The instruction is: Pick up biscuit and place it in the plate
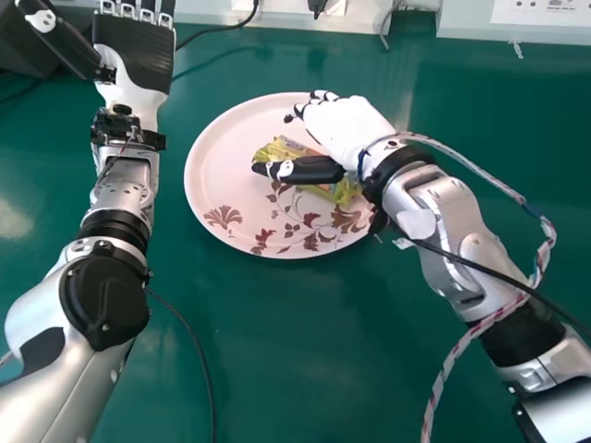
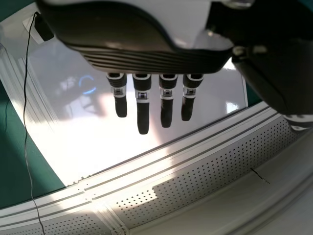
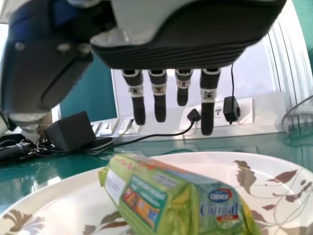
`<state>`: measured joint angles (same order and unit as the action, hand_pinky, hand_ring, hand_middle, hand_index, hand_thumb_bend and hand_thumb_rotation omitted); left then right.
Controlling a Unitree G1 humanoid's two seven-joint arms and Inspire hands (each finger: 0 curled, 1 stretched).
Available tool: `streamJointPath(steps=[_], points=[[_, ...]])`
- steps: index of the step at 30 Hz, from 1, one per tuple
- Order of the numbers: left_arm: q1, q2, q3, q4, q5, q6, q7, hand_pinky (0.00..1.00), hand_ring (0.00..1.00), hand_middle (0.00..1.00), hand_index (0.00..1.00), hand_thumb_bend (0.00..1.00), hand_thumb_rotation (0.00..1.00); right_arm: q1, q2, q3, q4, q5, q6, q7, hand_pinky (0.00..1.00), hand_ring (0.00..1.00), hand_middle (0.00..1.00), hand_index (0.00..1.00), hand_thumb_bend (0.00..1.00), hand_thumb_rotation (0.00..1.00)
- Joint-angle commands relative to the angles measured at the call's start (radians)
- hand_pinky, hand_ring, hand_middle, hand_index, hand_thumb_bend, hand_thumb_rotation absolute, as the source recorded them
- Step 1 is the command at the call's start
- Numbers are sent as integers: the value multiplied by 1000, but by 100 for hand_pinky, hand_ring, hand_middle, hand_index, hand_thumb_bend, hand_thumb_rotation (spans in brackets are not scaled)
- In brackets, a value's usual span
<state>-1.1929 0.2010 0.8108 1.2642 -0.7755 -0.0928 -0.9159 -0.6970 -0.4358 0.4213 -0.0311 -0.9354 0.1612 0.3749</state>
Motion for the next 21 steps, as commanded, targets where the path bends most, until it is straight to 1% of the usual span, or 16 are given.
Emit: streamJointPath(steps=[1,6,12,17,21], points=[[15,-1,-8,4,8,-12,0,94,84,92,95,100,40,20,-9,-14,-29,-3,4,14,68,81,91,90,97,65],[15,-3,-8,5,14,-21,-1,96,84,92,95,100,39,38,-15,-34,-73,-5,14,27,68,82,92,92,96,65],[14,-10,-9,2,17,-36,9,96,84,92,95,100,40,60,-27,-59,-118,-3,14,37,68,81,92,92,97,66],[13,-5,-8,6,16,-29,5,97,85,92,95,100,40,78,-28,-81,-160,-5,33,55,69,81,92,92,97,66],[14,-4,-8,6,14,-19,-2,94,84,92,95,100,40,89,-27,-97,-187,-8,54,63,68,81,93,94,95,67]])
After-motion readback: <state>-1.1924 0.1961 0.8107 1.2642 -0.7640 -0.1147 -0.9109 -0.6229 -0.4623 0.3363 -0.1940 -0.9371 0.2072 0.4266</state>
